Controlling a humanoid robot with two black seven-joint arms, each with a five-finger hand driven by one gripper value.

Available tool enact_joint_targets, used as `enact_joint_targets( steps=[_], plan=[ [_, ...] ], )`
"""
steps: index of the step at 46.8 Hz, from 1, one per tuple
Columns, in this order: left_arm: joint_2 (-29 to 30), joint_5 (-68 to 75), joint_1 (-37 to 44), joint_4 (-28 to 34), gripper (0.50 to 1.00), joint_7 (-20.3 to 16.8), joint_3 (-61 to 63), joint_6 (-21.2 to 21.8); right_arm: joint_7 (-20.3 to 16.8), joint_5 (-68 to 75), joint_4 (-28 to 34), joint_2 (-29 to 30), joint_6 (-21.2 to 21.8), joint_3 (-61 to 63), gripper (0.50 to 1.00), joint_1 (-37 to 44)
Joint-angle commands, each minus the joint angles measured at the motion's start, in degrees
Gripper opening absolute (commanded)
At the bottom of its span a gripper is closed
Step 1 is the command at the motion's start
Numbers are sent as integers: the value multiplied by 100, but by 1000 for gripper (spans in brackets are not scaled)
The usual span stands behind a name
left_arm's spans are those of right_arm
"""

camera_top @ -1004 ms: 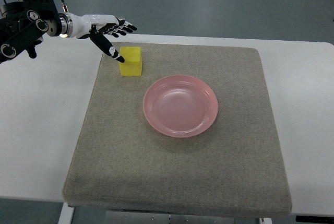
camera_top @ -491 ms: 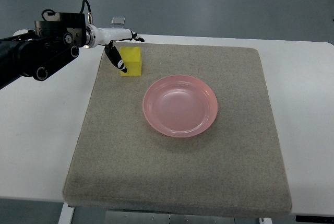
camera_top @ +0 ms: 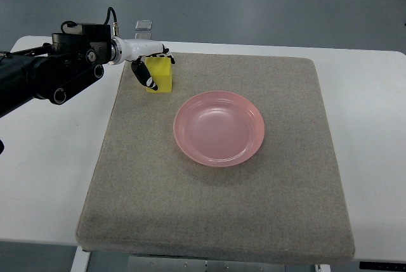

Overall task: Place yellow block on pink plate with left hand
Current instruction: 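Close the left hand fingers around the yellow cube, then lift the cube with the left hand and carry it over the pink plate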

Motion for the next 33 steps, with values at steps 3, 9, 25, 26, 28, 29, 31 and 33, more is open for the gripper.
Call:
enact_joint_targets(
  steps=[3,9,25,26,28,29,31,33],
  plan=[
    [1,-17,-60,41,500,1,88,0,0,0,1,0,0,0,924,0],
    [36,-131,-306,15,500,1,70,0,0,0,1,0,0,0,924,0],
    [791,-561,-535,-1758,500,-78,44,-97,0,0,1,0,0,0,924,0],
    [861,-631,-544,-1978,500,-78,44,-97,0,0,1,0,0,0,924,0],
    [958,-755,-553,-2374,500,-78,44,-97,0,0,1,0,0,0,924,0],
    [994,-781,-553,-2550,500,-78,44,-106,0,0,1,0,0,0,924,0],
    [1029,-790,-553,-2823,500,-78,44,-106,0,0,1,0,0,0,924,0],
    [1038,-790,-544,-3025,500,-78,44,-114,0,0,1,0,0,0,924,0]
  ],
)
